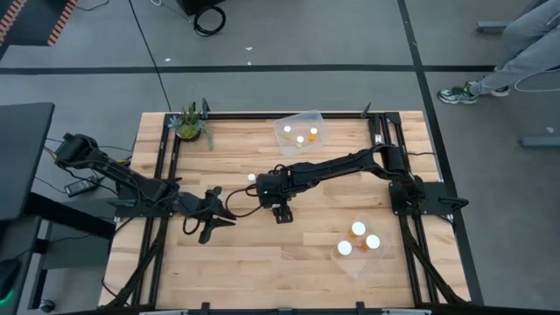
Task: Pick and place medicine bottles into bin by pill shape (circle, oval)
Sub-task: Put the large orange pill bottle into the bottom transparent bin
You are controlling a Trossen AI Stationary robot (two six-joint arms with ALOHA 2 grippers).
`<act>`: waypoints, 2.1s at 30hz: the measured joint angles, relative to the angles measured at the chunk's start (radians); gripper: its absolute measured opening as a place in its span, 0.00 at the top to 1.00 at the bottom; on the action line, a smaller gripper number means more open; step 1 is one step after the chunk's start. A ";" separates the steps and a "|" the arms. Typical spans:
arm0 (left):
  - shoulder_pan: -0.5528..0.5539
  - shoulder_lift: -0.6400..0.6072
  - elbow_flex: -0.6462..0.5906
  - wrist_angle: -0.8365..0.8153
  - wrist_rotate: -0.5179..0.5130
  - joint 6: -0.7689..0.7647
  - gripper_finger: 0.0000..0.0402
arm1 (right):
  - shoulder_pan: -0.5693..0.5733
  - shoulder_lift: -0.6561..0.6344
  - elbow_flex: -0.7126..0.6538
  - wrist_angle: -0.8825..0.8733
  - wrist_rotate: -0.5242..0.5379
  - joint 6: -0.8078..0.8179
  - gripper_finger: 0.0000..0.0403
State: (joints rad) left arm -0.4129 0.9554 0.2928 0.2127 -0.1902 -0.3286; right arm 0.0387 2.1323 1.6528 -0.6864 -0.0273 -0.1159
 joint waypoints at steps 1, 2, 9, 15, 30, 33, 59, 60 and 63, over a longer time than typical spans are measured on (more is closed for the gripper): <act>0.000 0.000 0.000 0.000 0.000 0.000 0.80 | 0.000 0.000 -0.009 0.023 0.000 -0.002 0.29; 0.000 0.000 0.000 0.001 0.000 0.001 0.79 | 0.000 0.000 -0.015 0.040 0.000 -0.004 0.29; 0.000 0.000 0.000 0.001 0.000 0.000 0.79 | 0.000 0.000 -0.019 0.039 0.000 -0.007 0.32; 0.000 0.000 0.000 0.001 0.000 0.000 0.80 | 0.000 0.000 -0.019 0.039 0.000 -0.009 0.44; 0.000 0.000 -0.001 0.005 0.000 0.000 0.80 | 0.077 -0.076 -0.021 -0.074 -0.047 0.000 0.45; 0.000 0.000 -0.001 0.006 0.000 0.001 0.80 | 0.120 -0.082 -0.021 -0.092 -0.058 0.013 0.45; 0.000 0.000 -0.001 0.005 0.000 0.001 0.78 | 0.455 -0.413 -0.233 -0.158 -0.015 0.228 0.44; 0.000 0.000 -0.001 0.005 0.000 0.001 0.78 | 0.465 -0.443 -0.263 -0.137 -0.011 0.252 0.44; 0.000 0.000 -0.001 0.005 0.000 0.001 0.79 | 0.497 -0.530 -0.345 -0.097 0.001 0.333 0.44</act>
State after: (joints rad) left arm -0.4126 0.9550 0.2920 0.2180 -0.1902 -0.3279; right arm 0.5357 1.6022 1.3073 -0.7830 -0.0258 0.2167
